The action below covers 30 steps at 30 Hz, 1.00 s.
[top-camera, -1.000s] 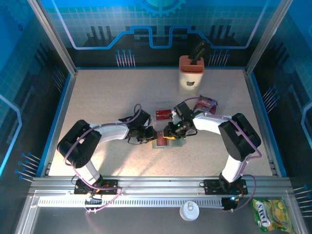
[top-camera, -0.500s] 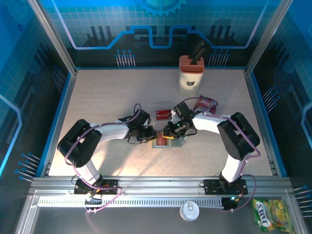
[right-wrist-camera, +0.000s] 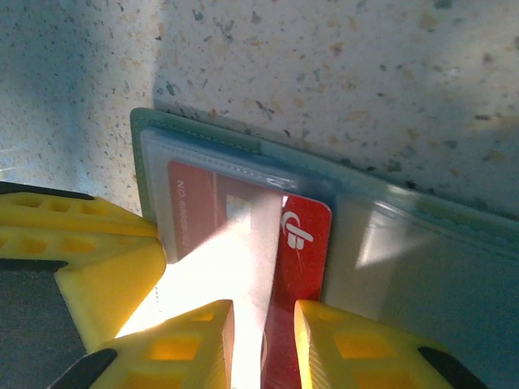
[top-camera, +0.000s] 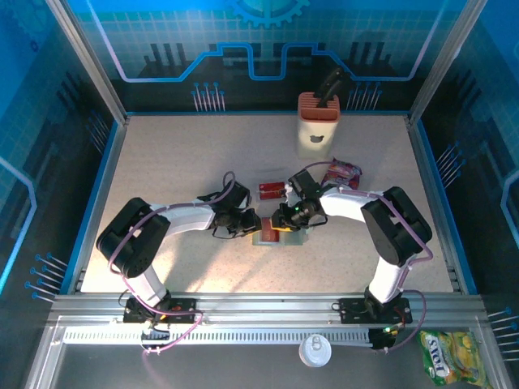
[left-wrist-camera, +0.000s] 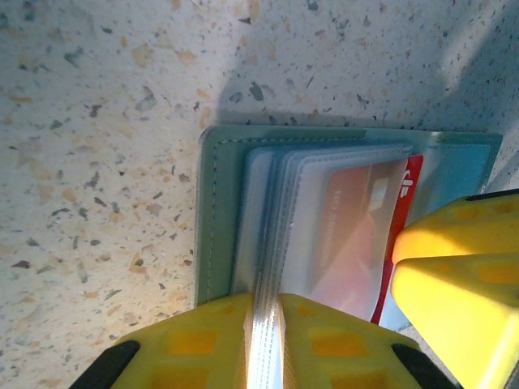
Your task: Take the credit cards out of the card holder
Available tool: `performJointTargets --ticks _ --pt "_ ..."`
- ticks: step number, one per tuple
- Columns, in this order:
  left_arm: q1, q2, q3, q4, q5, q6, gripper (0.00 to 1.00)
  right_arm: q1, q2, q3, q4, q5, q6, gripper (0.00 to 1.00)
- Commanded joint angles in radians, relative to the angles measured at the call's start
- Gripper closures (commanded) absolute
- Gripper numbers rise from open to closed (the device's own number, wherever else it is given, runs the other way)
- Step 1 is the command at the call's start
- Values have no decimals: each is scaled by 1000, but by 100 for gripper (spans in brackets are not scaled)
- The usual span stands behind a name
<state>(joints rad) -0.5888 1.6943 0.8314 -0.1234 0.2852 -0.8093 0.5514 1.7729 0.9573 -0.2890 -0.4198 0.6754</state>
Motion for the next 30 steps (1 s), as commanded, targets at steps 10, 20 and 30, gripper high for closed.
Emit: performJointTargets --ticks 10,20,30 --pt "16 -19 45 -81 8 22 82 -2 -76 13 -84 50 -22 73" --pt "3 -9 118 -103 65 35 81 -16 -84 -9 -64 34 -7 73" --pt "-23 68 161 -105 109 66 83 -18 -85 -35 -50 32 3 73"
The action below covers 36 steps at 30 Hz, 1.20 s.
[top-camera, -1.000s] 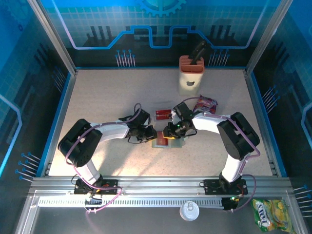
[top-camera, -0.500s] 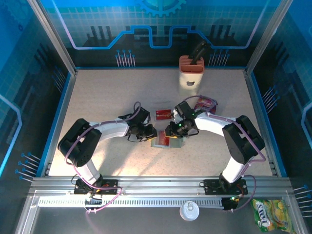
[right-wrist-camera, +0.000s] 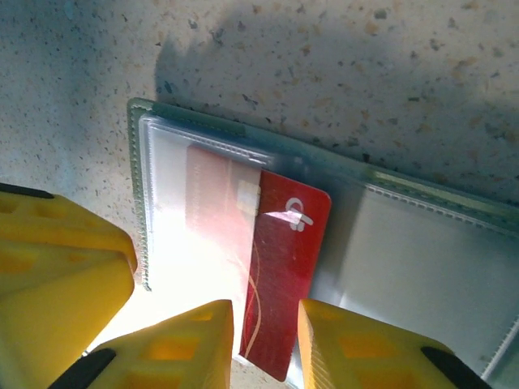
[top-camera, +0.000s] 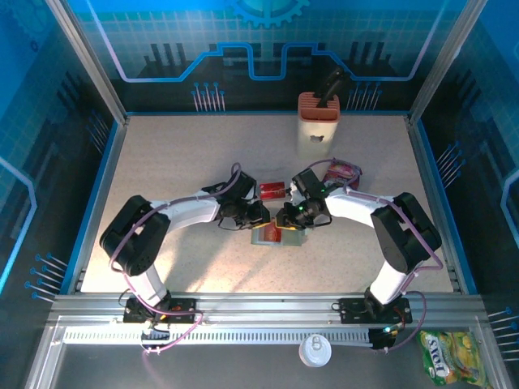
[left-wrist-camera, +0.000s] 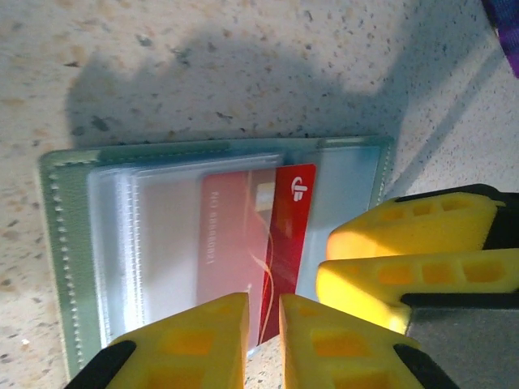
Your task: Take the credit cards out of the card holder
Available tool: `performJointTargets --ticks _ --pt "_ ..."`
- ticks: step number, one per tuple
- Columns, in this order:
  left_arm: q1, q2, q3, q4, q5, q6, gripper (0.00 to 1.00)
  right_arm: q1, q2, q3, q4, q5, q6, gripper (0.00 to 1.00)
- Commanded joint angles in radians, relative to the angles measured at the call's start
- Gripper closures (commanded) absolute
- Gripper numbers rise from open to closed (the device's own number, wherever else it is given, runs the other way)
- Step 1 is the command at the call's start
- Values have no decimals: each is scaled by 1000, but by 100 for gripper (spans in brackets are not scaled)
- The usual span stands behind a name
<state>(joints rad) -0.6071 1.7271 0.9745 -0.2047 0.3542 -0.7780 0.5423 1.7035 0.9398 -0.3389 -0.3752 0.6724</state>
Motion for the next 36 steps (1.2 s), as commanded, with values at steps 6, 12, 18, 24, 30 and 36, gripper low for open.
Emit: performJointTargets --ticks 6,12,18,24,30,36 --pt "-6 53 6 -53 19 58 86 -10 -5 -28 18 -26 15 72" --pt "-6 37 -30 -52 -3 54 86 -11 12 -32 48 -56 24 72" --pt "-9 21 -61 -38 -11 37 87 -11 33 -36 71 -76 30 72" --pt "-9 5 -69 -29 -9 31 88 -10 22 -50 77 -67 36 72" --pt "-10 9 -54 -44 -27 36 89 -17 5 -54 78 -59 37 72" --pt "-19 20 -45 -97 -72 59 92 -22 17 -82 85 -64 38 72"
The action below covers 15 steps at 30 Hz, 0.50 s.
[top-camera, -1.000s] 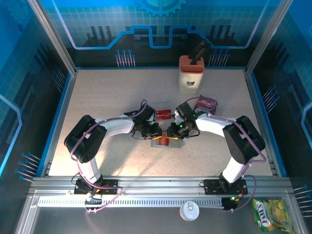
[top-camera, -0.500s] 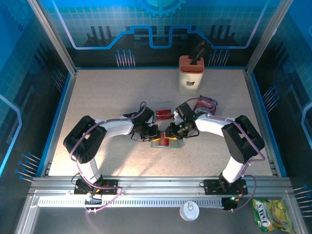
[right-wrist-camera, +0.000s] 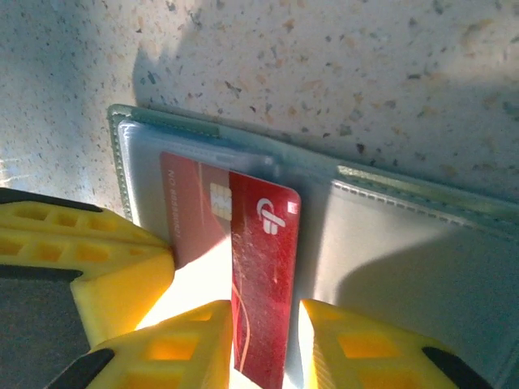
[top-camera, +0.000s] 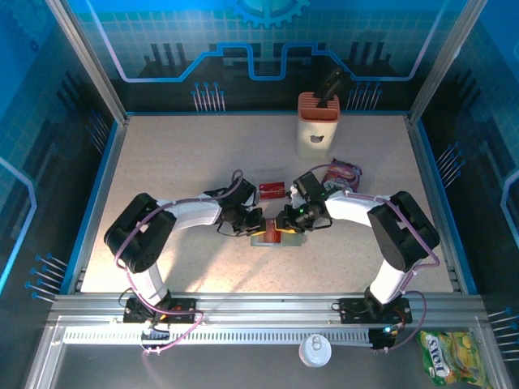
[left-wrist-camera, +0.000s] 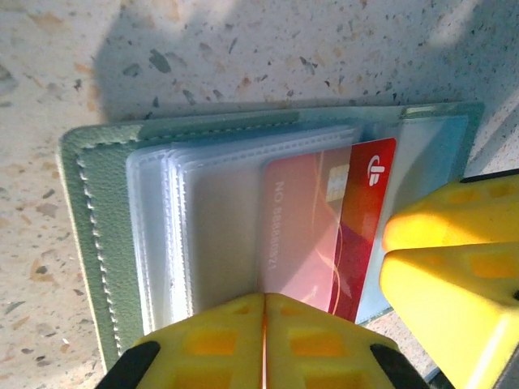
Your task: Take the credit cards out of the card holder
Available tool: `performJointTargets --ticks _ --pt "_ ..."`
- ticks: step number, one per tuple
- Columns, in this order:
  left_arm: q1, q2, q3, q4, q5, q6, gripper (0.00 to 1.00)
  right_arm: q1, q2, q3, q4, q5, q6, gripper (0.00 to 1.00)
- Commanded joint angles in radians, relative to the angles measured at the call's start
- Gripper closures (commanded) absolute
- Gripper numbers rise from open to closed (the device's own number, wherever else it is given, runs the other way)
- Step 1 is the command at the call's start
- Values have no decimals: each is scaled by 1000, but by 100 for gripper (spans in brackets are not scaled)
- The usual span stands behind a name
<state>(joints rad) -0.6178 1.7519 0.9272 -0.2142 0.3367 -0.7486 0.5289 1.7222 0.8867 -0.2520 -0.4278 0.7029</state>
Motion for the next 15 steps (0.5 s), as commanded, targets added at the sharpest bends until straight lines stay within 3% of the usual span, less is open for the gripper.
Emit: performJointTargets --ticks 1,15 --pt "-8 -3 -1 -85 -54 28 92 -9 3 -29 1 -17 8 72" --pt "-11 15 -7 -83 -48 25 96 -14 23 -63 152 -135 85 77"
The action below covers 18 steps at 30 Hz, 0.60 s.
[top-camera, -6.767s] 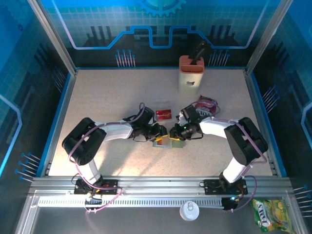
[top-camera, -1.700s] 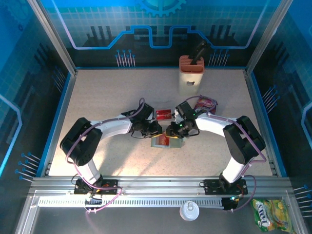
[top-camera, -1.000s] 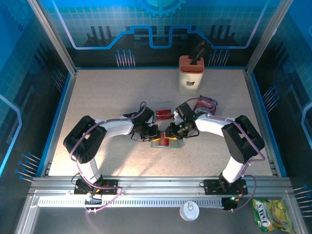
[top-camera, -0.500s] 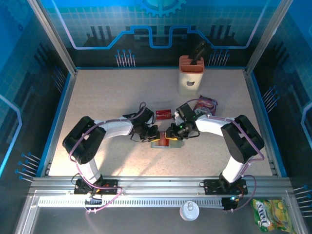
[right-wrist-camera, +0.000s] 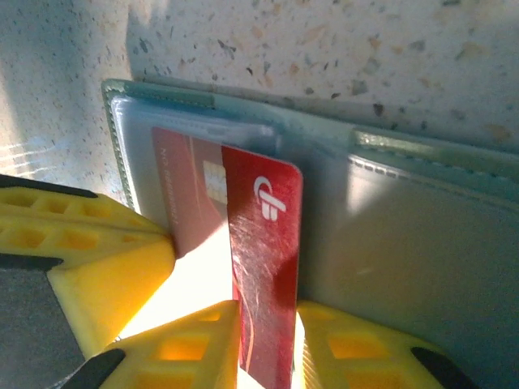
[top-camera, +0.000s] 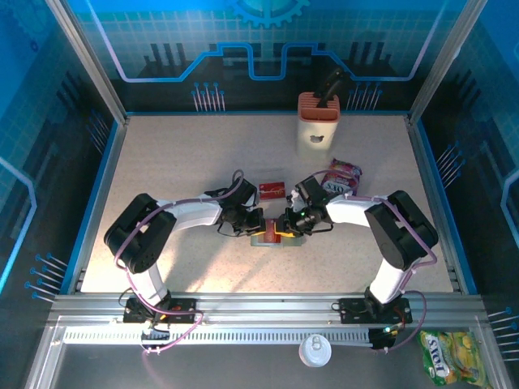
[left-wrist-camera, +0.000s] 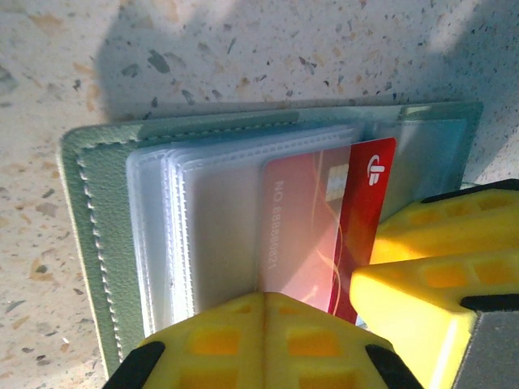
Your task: Take the credit cards out of the card holder
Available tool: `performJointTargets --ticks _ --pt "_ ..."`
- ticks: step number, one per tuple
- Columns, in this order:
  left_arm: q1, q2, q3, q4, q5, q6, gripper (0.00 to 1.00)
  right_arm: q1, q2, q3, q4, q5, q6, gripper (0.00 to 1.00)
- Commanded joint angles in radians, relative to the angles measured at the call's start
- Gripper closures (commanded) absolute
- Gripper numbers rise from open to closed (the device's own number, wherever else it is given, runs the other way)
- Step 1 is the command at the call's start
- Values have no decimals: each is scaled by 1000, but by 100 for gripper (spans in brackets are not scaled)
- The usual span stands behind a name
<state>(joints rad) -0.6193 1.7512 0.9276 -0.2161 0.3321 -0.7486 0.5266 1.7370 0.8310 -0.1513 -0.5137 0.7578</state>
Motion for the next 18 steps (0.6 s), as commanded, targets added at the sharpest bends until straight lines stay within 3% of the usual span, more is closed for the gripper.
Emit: performJointTargets --ticks 1,18 --pt "-9 17 -6 -83 -45 26 96 -11 6 -6 50 -49 31 78" --pt "-11 2 -21 -81 -47 23 96 -26 -50 -21 -26 12 -20 91"
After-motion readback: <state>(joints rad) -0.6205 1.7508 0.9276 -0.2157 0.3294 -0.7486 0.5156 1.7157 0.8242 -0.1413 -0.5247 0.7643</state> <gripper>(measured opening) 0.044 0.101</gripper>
